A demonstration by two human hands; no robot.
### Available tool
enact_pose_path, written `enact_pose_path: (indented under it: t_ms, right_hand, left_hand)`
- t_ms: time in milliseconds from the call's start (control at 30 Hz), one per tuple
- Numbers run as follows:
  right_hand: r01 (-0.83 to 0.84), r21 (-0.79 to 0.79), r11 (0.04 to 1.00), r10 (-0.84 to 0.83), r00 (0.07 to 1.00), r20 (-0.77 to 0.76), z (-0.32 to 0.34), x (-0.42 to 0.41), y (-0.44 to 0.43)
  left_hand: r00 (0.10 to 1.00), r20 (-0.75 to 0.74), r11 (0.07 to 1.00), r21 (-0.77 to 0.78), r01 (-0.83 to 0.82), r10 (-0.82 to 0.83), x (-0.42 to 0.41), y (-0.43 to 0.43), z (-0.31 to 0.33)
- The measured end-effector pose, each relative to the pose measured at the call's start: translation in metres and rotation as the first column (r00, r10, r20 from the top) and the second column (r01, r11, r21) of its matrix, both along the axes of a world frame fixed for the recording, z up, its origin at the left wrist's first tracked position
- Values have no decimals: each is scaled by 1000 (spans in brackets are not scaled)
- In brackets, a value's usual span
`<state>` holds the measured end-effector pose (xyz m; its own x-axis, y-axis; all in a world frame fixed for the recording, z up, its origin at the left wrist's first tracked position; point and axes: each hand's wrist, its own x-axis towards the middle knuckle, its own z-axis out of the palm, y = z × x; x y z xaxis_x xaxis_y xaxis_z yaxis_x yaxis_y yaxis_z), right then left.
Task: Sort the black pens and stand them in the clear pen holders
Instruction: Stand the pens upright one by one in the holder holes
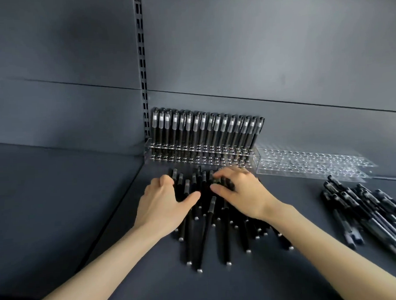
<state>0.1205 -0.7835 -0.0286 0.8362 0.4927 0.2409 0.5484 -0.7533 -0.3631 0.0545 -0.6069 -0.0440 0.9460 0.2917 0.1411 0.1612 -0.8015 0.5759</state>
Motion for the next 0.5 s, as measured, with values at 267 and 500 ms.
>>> enact_pose_path:
  t_ms: [267, 500]
  right_hand:
    - [-29, -219, 975, 25, 999, -21, -14, -17, -13]
    - [-61, -198, 978, 56, 998, -32, -15, -15, -19]
  left_hand:
    - [986, -103, 991, 23, -133, 135, -5, -18, 5]
    - [983, -147, 993, 63, -103, 111, 0, -12, 11]
